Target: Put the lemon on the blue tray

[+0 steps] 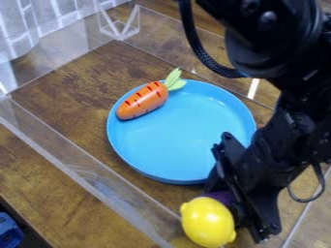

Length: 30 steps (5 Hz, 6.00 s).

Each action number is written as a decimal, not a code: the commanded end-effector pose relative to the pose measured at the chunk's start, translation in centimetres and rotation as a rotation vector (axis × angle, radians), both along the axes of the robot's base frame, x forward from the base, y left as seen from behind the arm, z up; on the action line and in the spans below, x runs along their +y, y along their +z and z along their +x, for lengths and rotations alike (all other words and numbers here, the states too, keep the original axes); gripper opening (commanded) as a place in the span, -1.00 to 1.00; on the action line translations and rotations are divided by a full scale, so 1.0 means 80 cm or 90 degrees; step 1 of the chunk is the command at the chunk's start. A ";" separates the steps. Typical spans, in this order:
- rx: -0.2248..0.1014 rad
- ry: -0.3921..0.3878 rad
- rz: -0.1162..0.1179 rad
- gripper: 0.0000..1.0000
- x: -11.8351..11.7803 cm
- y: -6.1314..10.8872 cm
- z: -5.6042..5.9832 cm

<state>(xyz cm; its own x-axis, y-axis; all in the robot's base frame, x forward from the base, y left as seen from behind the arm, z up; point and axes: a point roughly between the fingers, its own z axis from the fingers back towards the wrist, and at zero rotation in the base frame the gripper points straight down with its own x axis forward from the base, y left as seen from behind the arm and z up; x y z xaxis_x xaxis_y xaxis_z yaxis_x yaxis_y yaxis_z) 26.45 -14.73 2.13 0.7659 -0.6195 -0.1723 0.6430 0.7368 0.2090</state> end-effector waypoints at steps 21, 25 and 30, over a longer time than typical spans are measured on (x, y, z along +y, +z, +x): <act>-0.025 -0.152 0.096 -1.00 0.004 0.062 0.065; -0.056 -0.183 0.090 -1.00 -0.016 0.070 0.071; -0.067 -0.222 0.097 1.00 -0.042 0.057 0.079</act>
<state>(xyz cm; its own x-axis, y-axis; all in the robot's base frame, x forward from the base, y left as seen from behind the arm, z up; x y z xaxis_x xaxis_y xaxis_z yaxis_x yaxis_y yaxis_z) 32.39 -17.04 5.00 0.5354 -0.8009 -0.2683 0.8278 0.4345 0.3549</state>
